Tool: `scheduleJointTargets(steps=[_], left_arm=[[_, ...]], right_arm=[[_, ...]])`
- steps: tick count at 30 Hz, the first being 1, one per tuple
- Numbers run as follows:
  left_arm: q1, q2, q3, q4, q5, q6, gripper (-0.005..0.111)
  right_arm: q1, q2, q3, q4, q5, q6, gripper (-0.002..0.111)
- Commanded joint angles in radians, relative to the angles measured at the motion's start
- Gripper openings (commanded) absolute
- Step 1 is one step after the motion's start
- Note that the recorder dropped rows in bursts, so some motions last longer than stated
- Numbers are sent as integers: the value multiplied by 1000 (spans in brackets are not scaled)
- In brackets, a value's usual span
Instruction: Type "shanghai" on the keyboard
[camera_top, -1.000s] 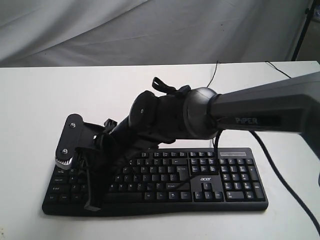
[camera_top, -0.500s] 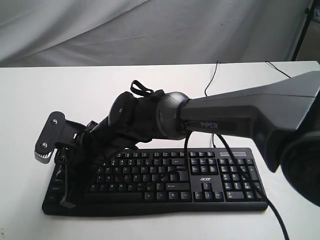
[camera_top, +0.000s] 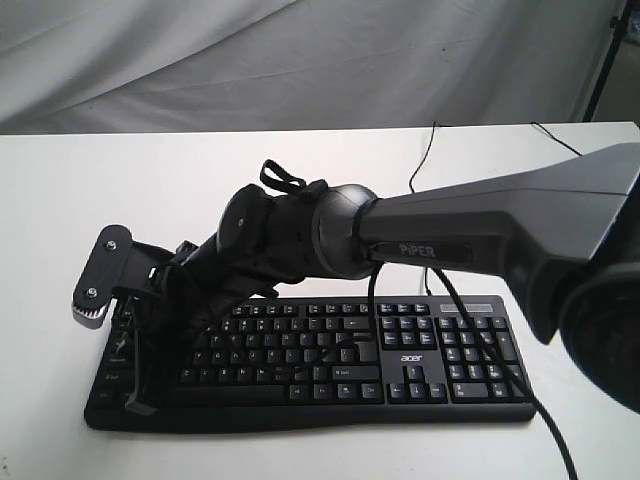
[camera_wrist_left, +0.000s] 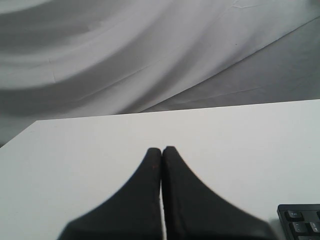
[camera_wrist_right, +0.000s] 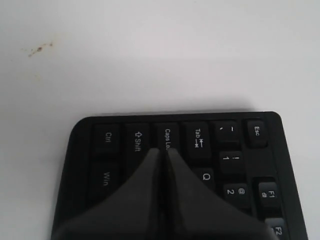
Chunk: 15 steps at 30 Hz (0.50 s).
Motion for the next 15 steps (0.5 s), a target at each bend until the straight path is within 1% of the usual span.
scheduleJointTargets(steps=[1,6,15], left_arm=[[-4,3,5,-1,-5,-3,1],[-4,3,5,-1,-5,-3,1],[-4,3,5,-1,-5,-3,1]], right_arm=[[0,4,-7,-8,-9,6,0],[0,29,-7,-8,-44,0,0],[0,29,-7,-8,-44,-2,0]])
